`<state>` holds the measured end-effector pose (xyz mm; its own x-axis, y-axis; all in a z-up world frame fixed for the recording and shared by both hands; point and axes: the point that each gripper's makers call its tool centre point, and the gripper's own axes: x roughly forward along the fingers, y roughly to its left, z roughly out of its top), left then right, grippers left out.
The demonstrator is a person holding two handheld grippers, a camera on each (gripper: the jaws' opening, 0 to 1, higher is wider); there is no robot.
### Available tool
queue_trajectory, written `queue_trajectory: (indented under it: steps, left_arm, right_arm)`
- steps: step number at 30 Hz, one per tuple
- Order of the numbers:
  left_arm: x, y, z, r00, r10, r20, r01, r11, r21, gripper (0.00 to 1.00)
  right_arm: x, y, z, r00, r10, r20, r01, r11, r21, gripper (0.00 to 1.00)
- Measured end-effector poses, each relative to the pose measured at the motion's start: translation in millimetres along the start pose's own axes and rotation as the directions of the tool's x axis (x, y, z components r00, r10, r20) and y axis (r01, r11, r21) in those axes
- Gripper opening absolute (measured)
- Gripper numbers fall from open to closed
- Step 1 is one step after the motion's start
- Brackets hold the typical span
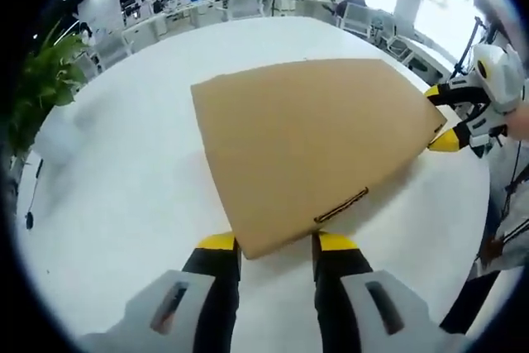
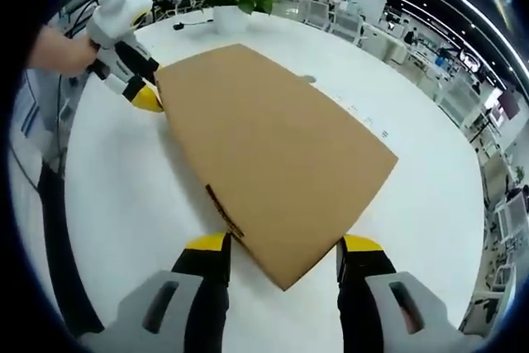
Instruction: Operate the shoe box by opening the lid, removing the specified soft item, and placing it in the target area until the item is outside and the box remains undamaged.
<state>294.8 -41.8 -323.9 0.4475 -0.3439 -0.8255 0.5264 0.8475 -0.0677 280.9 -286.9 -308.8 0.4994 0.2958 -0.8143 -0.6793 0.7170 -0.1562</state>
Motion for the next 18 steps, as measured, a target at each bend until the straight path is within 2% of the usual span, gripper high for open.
queue_trajectory:
  steps: [2,3,11,18]
  left_arm:
    - [-0.4,-1.3,-1.5,1.000,0.012,-0.002,-0.012,1.000,0.008,0.32]
    - [-0.9,0.7,-3.4,0.999,0.039,-0.012,-0.038,0.998,0.051,0.32]
    - [-1.7,-5.0,-3.2,1.000,0.020,0.015,-0.019,1.000,-0.025,0.34]
    - [-2.4,-5.1,-4.7,0.999,0.021,0.025,-0.021,0.999,-0.029,0.35]
  right_arm:
    - [0.1,0.6,-0.2,1.000,0.000,-0.001,0.000,1.000,-0.001,0.50]
    - [-0.2,0.9,-0.5,1.000,0.001,-0.001,-0.001,1.000,-0.002,0.50]
    - [-1.1,0.3,-2.1,1.000,0.003,0.003,-0.003,1.000,-0.012,0.50]
    - [-0.7,1.0,-2.6,1.000,-0.002,-0.002,0.002,1.000,0.002,0.49]
